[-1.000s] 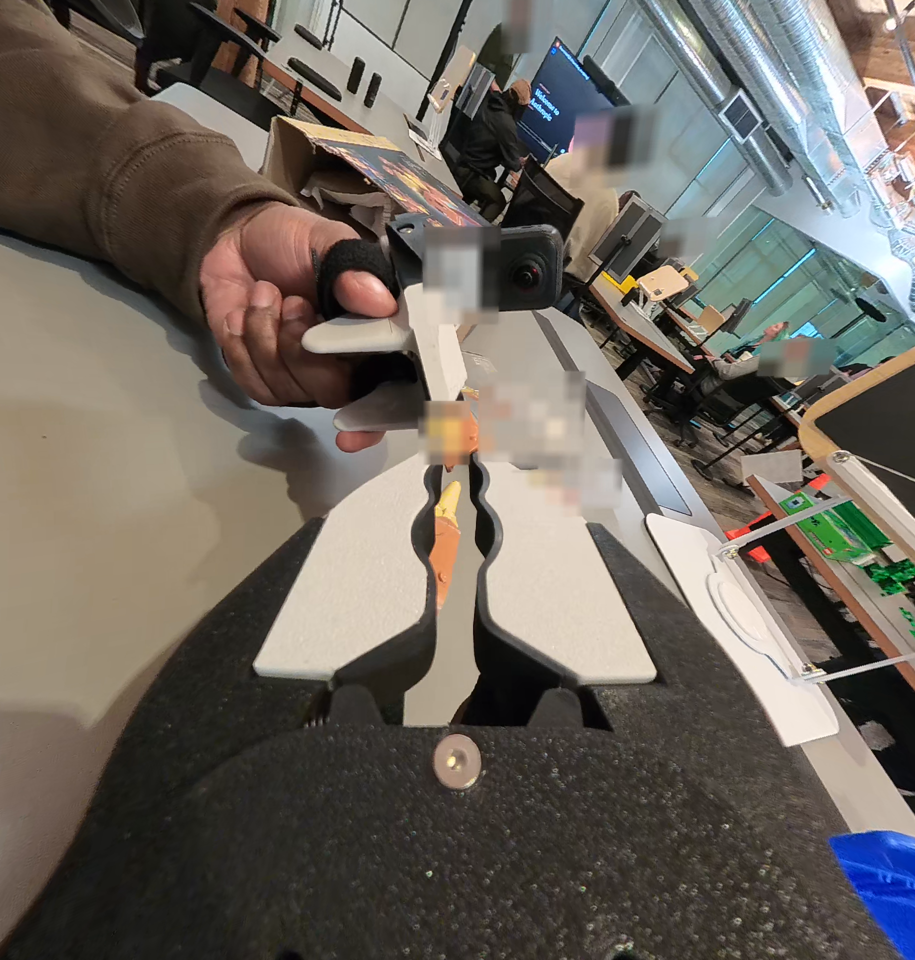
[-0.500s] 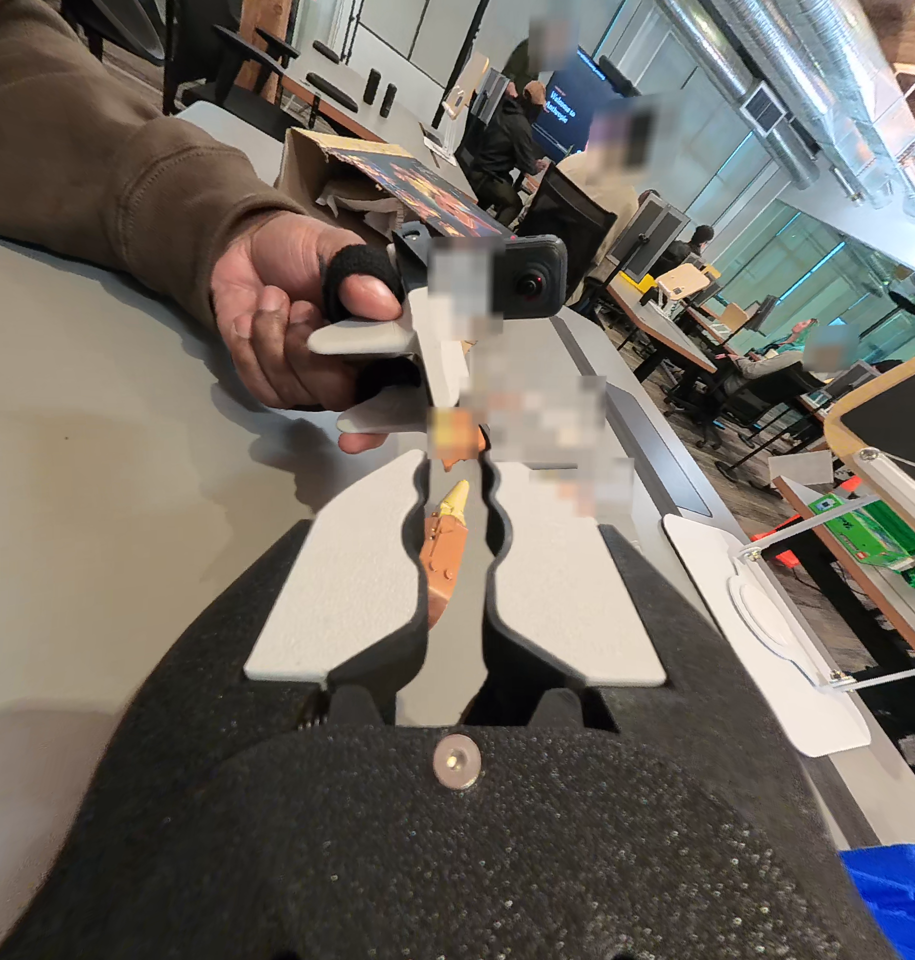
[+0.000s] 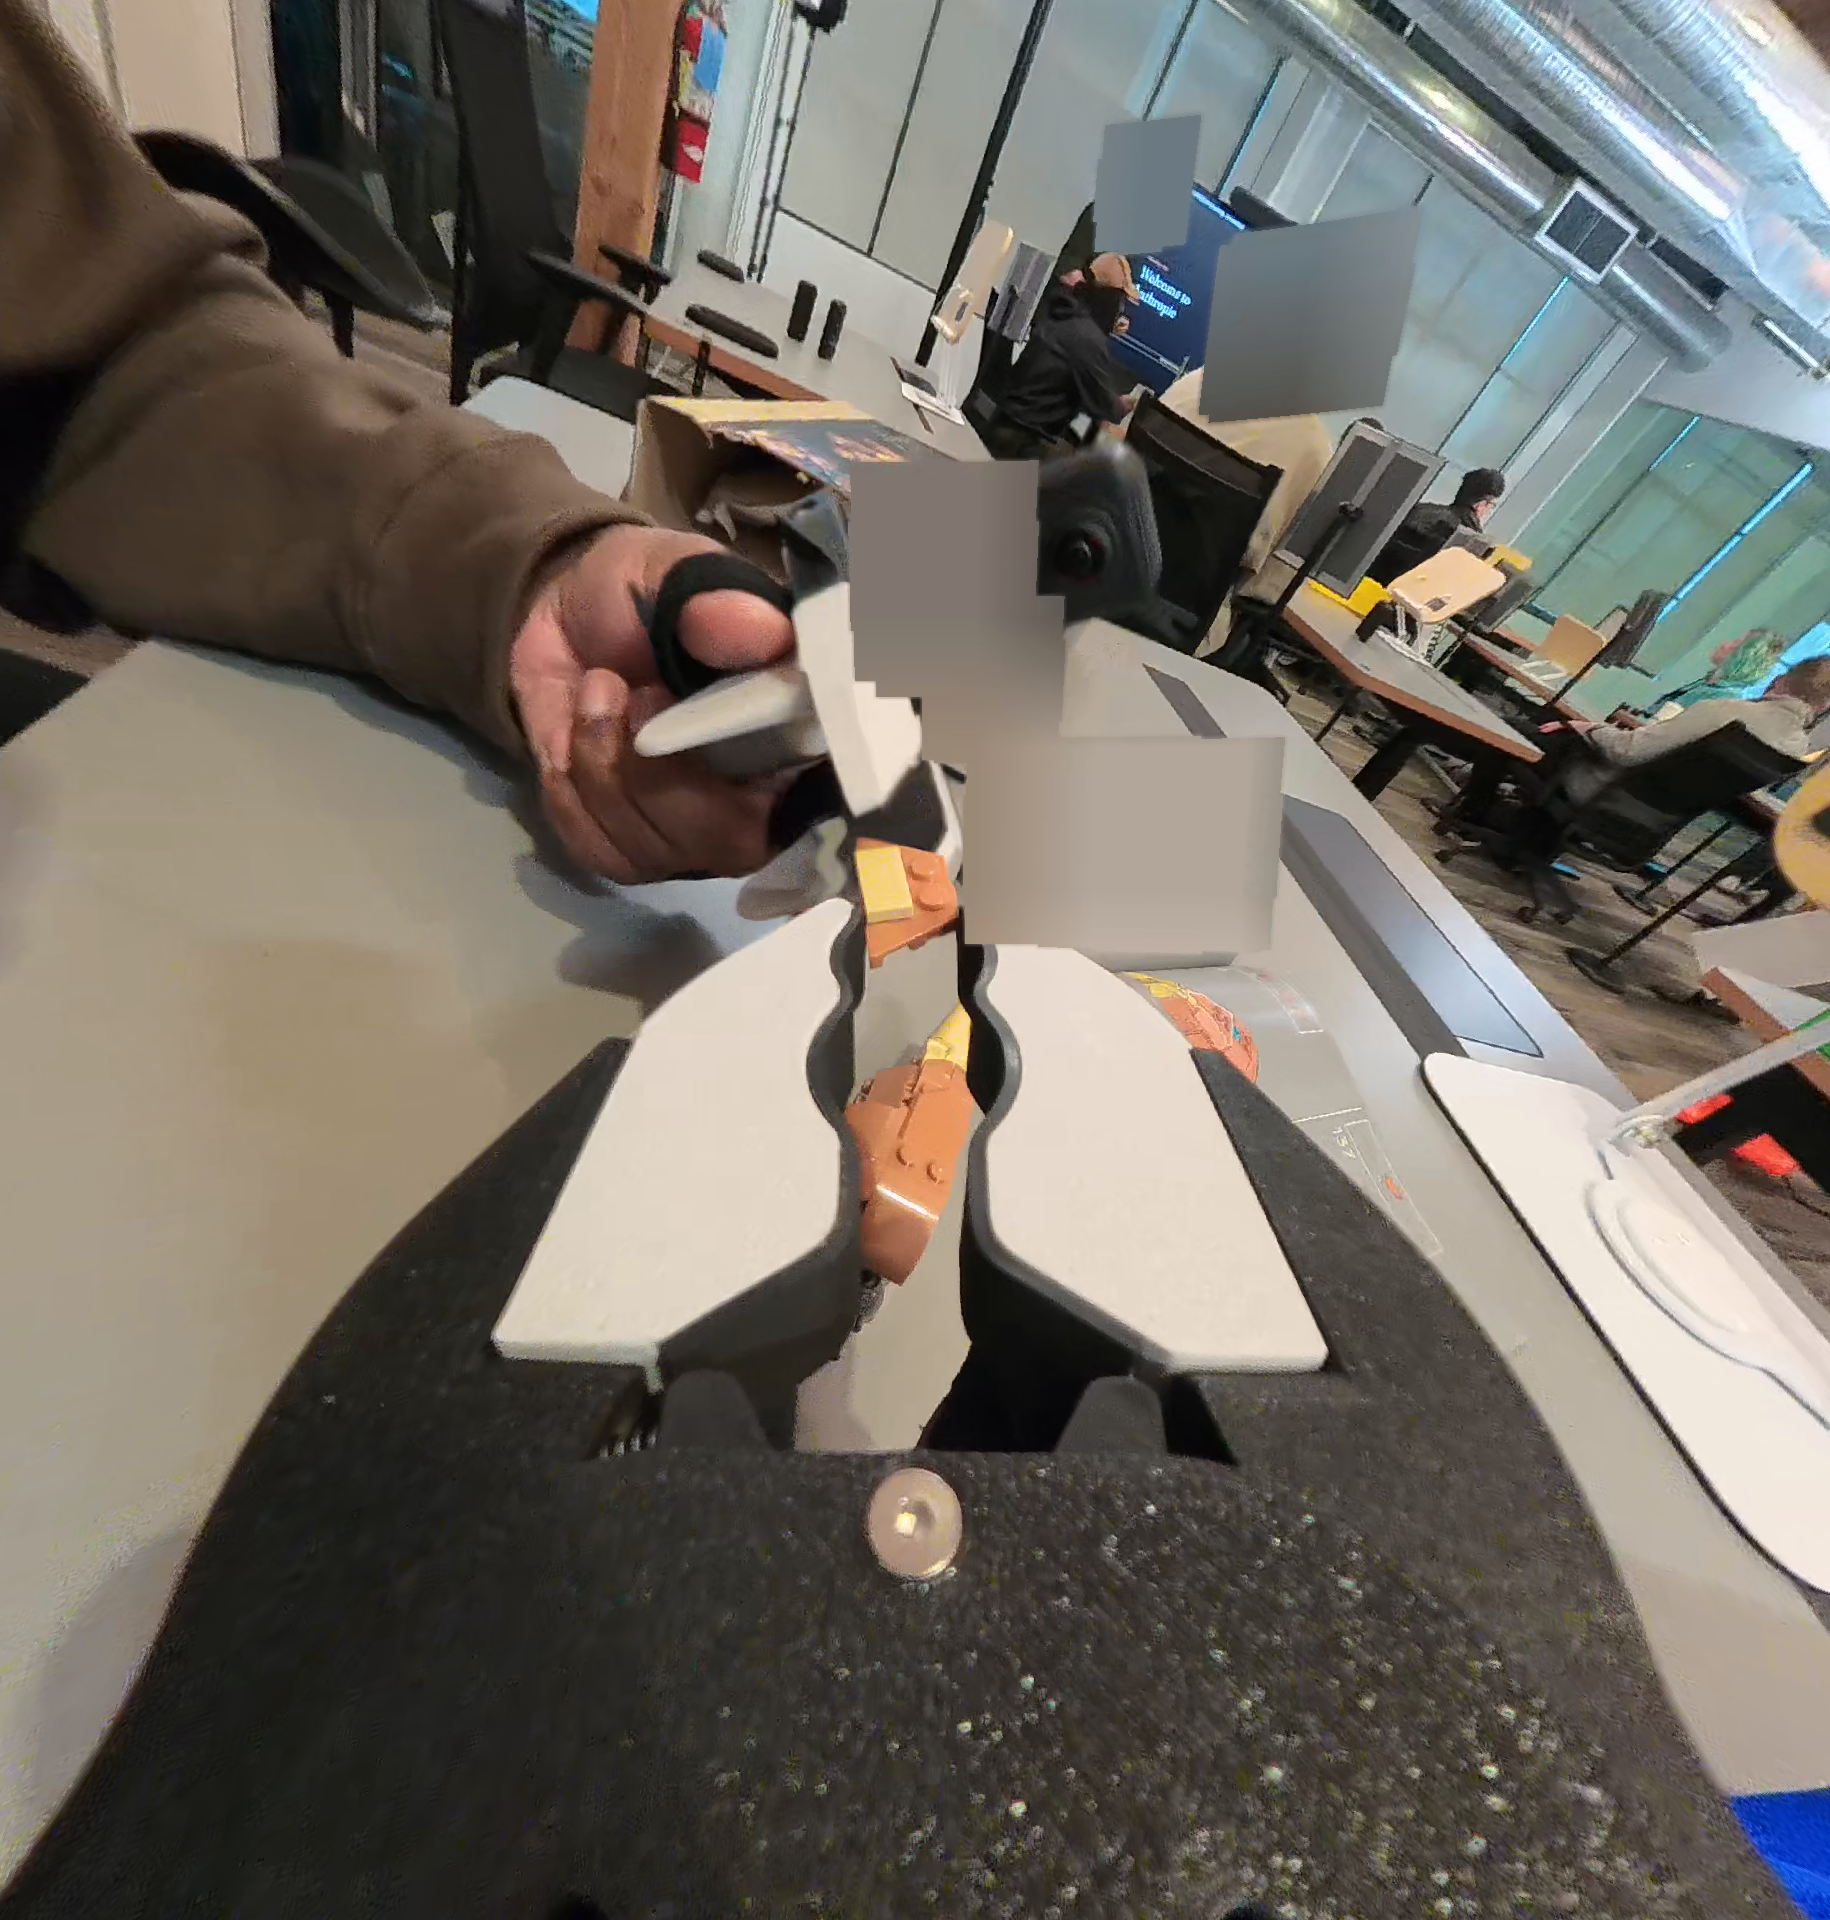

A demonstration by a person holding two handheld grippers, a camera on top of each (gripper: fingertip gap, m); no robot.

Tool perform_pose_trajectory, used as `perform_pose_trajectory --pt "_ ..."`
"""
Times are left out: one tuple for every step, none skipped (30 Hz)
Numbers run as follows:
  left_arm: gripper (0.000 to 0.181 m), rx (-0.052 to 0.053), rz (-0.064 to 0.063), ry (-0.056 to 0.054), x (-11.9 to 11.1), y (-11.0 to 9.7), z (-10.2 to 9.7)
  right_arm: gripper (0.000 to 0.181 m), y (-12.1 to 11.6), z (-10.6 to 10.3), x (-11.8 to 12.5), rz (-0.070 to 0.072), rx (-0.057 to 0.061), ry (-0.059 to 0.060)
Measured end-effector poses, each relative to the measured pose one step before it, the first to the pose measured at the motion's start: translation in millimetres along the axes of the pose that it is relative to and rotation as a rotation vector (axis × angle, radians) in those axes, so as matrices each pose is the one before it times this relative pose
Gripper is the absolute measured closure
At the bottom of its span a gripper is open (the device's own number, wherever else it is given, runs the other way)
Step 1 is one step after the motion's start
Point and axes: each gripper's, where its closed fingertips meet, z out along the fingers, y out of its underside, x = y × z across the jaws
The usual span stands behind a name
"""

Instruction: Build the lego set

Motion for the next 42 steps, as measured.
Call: perform_pose_trajectory --pt "0.161 -0.007 0.0765 -0.0309 0.21 -1.82 -1.59 0.165 -0.92 -0.92 1.42 0.0166 0.0069 -0.0001" --pt "0.158 -0.007 0.0932 -0.0433 -0.37 -1.82 -1.24 0.165 -0.94 -0.66 0.91 0.0203 0.0067 -0.003" --pt "0.157 -0.0131 0.1021 -0.0462 -0.1 -0.65 -0.65 0.165 -0.63 -0.18 0.32 0.0235 0.0047 -0.0078" --pt "0.156 -0.021 0.102 -0.0468 0.02 0.81 0.33 0.165 -0.26 0.03 -0.03 0.0223 0.0029 -0.0073" --pt "0.155 -0.0231 0.0985 -0.0462 -0.32 1.22 0.82 0.165 0.01 0.26 0.0 0.0191 0.0014 -0.0053" --pt "0.155 -0.018 0.0927 -0.0388 0.49 1.06 0.92 0.165 0.42 0.51 -0.56 0.0188 -0.0015 -0.0079" --pt "0.154 -0.0088 0.0846 -0.0345 0.53 0.11 0.7 0.165 0.58 0.67 -0.93 0.0183 -0.0032 -0.0115" --pt "0.155 -0.0009 0.0708 -0.0301 0.32 -0.53 0.31 0.165 0.53 0.64 -1.14 0.0129 -0.0029 -0.0104" --pt "0.155 -0.0003 0.052 -0.0249 -0.32 -0.43 0.09 0.165 0.48 0.47 -1.28 0.0057 -0.0022 -0.009" --pt "0.155 -0.0087 0.0352 -0.0109 0.48 0.97 0.45 0.165 0.35 0.48 -0.94 -0.0008 -0.0025 -0.005" --pt "0.155 -0.0167 0.0192 0.0011 1.25 2.34 0.68 0.165 0.19 0.32 -0.78 -0.0032 -0.0024 -0.0029" --pt "0.156 -0.0175 0.0084 -0.0005 0.29 2.69 0.88 0.165 -0.24 0.23 -1.06 -0.0017 0.0001 -0.0061" --pt "0.157 -0.008 0.0055 0.0021 0.45 1.57 0.54 0.165 -0.39 0.16 -1.3 0.0003 0.0016 -0.0078" --pt "0.158 0.0015 0.0002 0.0051 0.67 0.3 0.17 0.165 0.01 0.23 -1.22 0.0007 -0.0005 -0.0085" --pt "0.161 0.0036 -0.0044 0.0084 0.92 -0.21 -0.05 0.165 0.25 0.29 -1.6 -0.0011 -0.0017 -0.0092" --pt "0.161 0.001 -0.0043 0.0111 1.33 -0.01 -0.05 0.165 0.06 0.22 -1.2 -0.0017 -0.0008 -0.0068" --pt "0.163 0.0 -0.0007 0.0096 1.23 0.1 0.08 0.165 -0.03 0.21 -0.58 0.0 -0.0004 -0.003" --pt "0.164 -0.0004 0.0023 0.0074 1.23 0.22 0.13 0.165 -0.04 0.0 -0.62 0.0022 -0.0002 -0.0048" --pt "0.164 0.0016 0.0021 0.0023 0.65 -0.03 0.21 0.165 -0.08 -0.14 -0.66 0.0022 0.0005 -0.0059" --pt "0.164 0.0017 0.0008 0.0011 0.38 -0.03 0.15 0.165 -0.02 -0.22 -0.35 0.0035 0.0014 -0.0045" --pt "0.164 0.0033 -0.0014 0.0017 0.18 -0.11 0.13 0.165 -0.17 -0.11 -0.26 0.0048 0.0011 -0.0043" --pt "0.165 0.004 -0.0041 0.0036 0.36 0.0 0.21 0.165 -0.22 -0.11 -0.42 0.005 0.0022 -0.0047" --pt "0.165 0.0034 -0.009 0.0049 0.15 -0.01 0.14 0.165 -0.27 -0.25 -0.53 0.0056 0.0029 -0.006" --pt "0.165 0.0036 -0.0126 0.0038 -0.15 -0.04 0.15 0.165 -0.21 -0.17 -0.24 0.0062 0.0025 -0.005" --pt "0.165 0.003 -0.0105 0.0073 0.36 0.11 0.18 0.165 -0.31 -0.29 -0.39 0.0097 0.004 -0.0067" --pt "0.165 0.0045 -0.0075 0.0052 0.37 -0.18 0.2 0.165 -0.49 -0.27 -0.35 0.0133 0.0061 -0.0083" --pt "0.165 0.006 -0.0054 0.0028 0.33 -0.47 0.3 0.165 -0.63 -0.4 -0.3 0.0143 0.0073 -0.0082" --pt "0.165 0.0046 -0.0052 0.0013 0.04 -0.4 0.26 0.165 -0.46 -0.36 -0.15 0.0127 0.0063 -0.0065" --pt "0.165 0.0028 -0.0058 0.0029 0.29 -0.19 0.27 0.165 -0.23 -0.22 -0.17 0.0103 0.0046 -0.0065" --pt "0.165 0.0033 -0.0085 0.0044 0.33 -0.24 0.08 0.165 -0.22 -0.32 -0.32 0.0104 0.0044 -0.0072" --pt "0.165 0.0045 -0.0122 0.0045 0.17 -0.23 0.16 0.165 -0.21 -0.09 -0.13 0.0097 0.0039 -0.0058" --pt "0.165 0.0059 -0.0148 0.005 0.07 -0.44 0.17 0.165 -0.29 -0.16 -0.1 0.0082 0.0044 -0.0048" --pt "0.165 0.007 -0.0142 0.0034 -0.19 -0.6 0.1 0.165 -0.28 -0.1 0.18 0.0059 0.0039 -0.0016" --pt "0.165 0.006 -0.0129 0.004 -0.07 -0.48 0.03 0.165 -0.21 -0.02 0.01 0.0034 0.002 -0.0009" --pt "0.165 0.0036 -0.0113 0.0039 0.02 -0.18 -0.07 0.165 0.0 0.08 -0.06 0.001 0.0 -0.0004" --pt "0.165 0.0026 -0.0071 0.0018 -0.12 -0.12 -0.12 0.164 -0.11 -0.08 0.11 -0.0005 0.0001 0.0009" --pt "0.166 0.004 -0.0036 -0.0012 -0.28 -0.63 -0.31 0.162 -0.08 -0.1 0.15 -0.0002 -0.0001 0.0015" --pt "0.166 0.0031 -0.0021 -0.0023 -0.52 -0.61 -0.38 0.16 0.17 -0.23 0.31 0.0015 -0.0026 0.0003" --pt "0.166 0.0005 -0.0006 -0.0043 -0.73 -0.47 -0.42 0.159 0.43 -0.34 0.18 0.003 -0.0036 -0.0015" --pt "0.166 0.0001 -0.0009 -0.0051 -0.77 -0.21 -0.37 0.157 0.29 -0.35 0.66 0.0035 -0.0015 0.0007" --pt "0.166 -0.0021 -0.0024 -0.0023 -0.55 0.13 -0.18 0.157 -0.2 -0.43 0.86 0.004 0.0018 0.0034" --pt "0.166 -0.003 0.0002 -0.0001 -0.03 0.37 0.07 0.156 -0.61 -0.41 0.41 0.0045 0.005 0.0005"
